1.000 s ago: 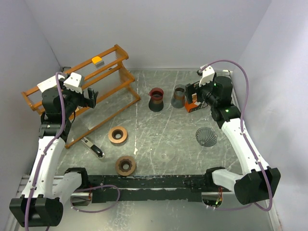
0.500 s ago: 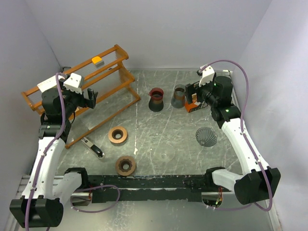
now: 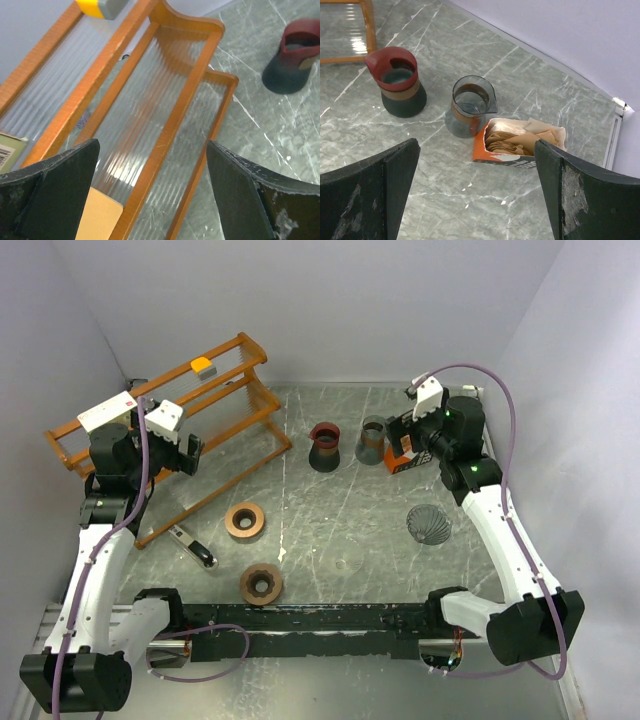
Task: Place the coffee filter in the dripper
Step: Move the coffee server to the center of the board.
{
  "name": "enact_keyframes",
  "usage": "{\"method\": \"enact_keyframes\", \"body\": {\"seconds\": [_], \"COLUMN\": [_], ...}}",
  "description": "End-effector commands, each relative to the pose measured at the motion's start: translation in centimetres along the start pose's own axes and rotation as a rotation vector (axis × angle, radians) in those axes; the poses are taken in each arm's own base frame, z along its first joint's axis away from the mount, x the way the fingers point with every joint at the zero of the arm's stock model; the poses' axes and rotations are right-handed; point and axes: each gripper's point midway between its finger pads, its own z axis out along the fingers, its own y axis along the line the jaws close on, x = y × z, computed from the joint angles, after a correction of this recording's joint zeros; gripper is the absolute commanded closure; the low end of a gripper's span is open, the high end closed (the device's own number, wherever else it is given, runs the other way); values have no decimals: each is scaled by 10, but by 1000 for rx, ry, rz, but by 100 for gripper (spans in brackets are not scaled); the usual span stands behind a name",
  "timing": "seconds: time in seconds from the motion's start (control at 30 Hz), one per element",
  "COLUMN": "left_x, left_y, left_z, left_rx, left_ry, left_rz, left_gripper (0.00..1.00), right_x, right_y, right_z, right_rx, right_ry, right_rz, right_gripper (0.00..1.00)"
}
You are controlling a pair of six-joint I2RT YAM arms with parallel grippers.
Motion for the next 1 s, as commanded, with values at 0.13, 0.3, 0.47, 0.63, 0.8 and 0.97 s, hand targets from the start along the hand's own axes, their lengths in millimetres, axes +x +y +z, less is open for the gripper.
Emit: {"method": "enact_keyframes", "body": {"seconds": [0.13,0.3,0.47,0.63,0.8,0.97], "left_x": [-6,1,10,16,18,20], "left_y": [-21,-31,-36,-43,-49,-52], "left_z": [-11,-11,-11,-11,-12,-12], "left_rx": [133,173,195,229,257,271], "left_ry": [-14,-8,5,6,1,-2], "left_rz": [55,44,44,33,28,24], "left_gripper": [1,1,1,1,1,1], "right_x": [6,13,19,31,32,37], "right_y": [37,70,101,128,143,152], "right_z": [7,20,42,74,105,128], "right_rx": [-191,-338,-424,-518,-550,-564], "right_ry": [-11,-9,15,72,102,136], "right_rz": [-85,-125,-177,-188,-230,-270], "right_gripper": [0,0,5,12,17,20]}}
